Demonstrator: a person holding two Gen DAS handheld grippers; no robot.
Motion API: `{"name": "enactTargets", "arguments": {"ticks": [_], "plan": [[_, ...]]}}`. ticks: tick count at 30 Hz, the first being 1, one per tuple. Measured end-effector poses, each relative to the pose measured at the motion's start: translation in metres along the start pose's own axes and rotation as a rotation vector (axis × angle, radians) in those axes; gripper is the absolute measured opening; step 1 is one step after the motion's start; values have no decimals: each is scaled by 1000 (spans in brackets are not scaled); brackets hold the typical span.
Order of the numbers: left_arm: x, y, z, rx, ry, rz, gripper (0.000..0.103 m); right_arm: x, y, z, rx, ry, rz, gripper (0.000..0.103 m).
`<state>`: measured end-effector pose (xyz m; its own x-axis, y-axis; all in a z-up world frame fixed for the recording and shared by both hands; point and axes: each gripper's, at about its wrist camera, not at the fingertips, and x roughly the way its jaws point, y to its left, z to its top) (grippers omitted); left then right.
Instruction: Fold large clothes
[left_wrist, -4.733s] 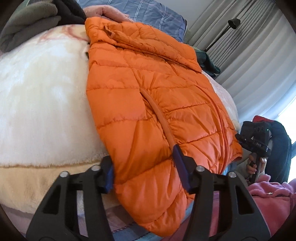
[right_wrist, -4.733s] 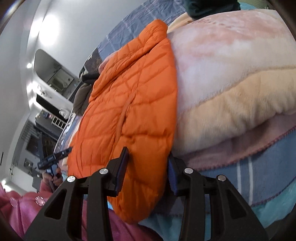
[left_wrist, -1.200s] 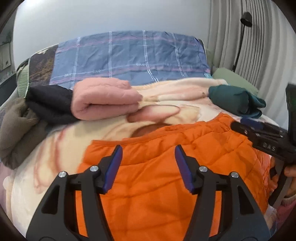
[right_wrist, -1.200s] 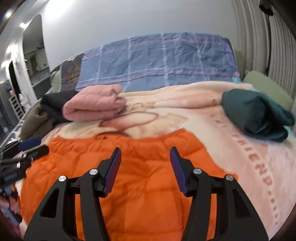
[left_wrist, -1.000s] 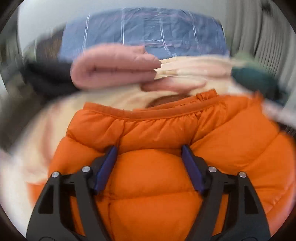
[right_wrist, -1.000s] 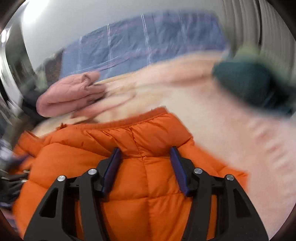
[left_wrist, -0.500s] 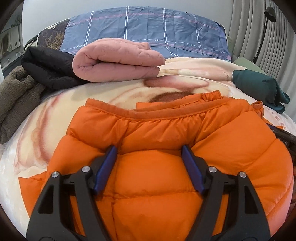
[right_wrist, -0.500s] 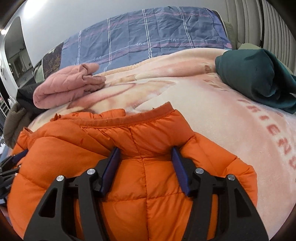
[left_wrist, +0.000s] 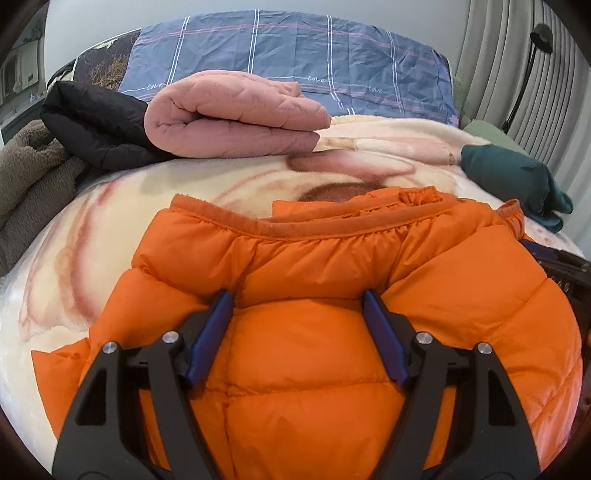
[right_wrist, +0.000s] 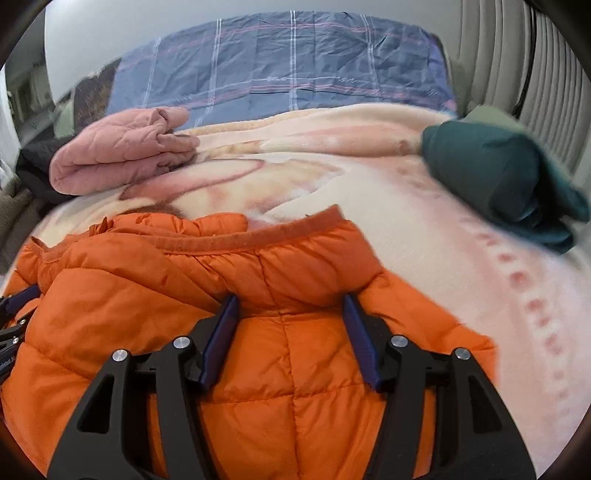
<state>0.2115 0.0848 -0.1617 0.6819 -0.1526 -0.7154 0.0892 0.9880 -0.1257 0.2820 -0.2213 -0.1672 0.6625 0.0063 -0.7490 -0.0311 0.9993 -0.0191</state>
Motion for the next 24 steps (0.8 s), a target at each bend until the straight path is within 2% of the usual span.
{"name": "enactTargets", "arguments": {"ticks": [2,3,6,7,9,11,12,13,14,15,19,24], "plan": [[-6,5,0,-35,-10,-43,74,-27,3,8,62,-33,75,59],[-13,10,0,-79,-23,-93,74,-43,10,14,83,-53,132,59],[-36,26,1,-188,-70,-231,74,-67,38,24,55,-88,196,59],[-43,29,3,-196,-86,-245,74,-70,53,26,32,-84,213,59],[-58,34,5,-190,-131,-216,74,-57,81,27,-26,-39,207,59],[-59,38,3,-165,-137,-169,74,-26,98,21,-54,42,159,59],[-53,39,1,-155,-111,-139,75,-10,100,17,-50,84,153,60],[-41,40,-1,-145,-52,-94,75,12,100,10,-34,120,162,64],[-28,42,-5,-142,0,-69,75,21,97,7,-13,119,190,67],[-22,44,-6,-158,8,-82,75,25,96,6,2,113,203,68],[-21,38,-6,-130,20,-39,75,35,107,0,-51,84,178,70],[-21,37,-6,-130,21,-47,75,36,107,-3,-49,60,178,71]]}}
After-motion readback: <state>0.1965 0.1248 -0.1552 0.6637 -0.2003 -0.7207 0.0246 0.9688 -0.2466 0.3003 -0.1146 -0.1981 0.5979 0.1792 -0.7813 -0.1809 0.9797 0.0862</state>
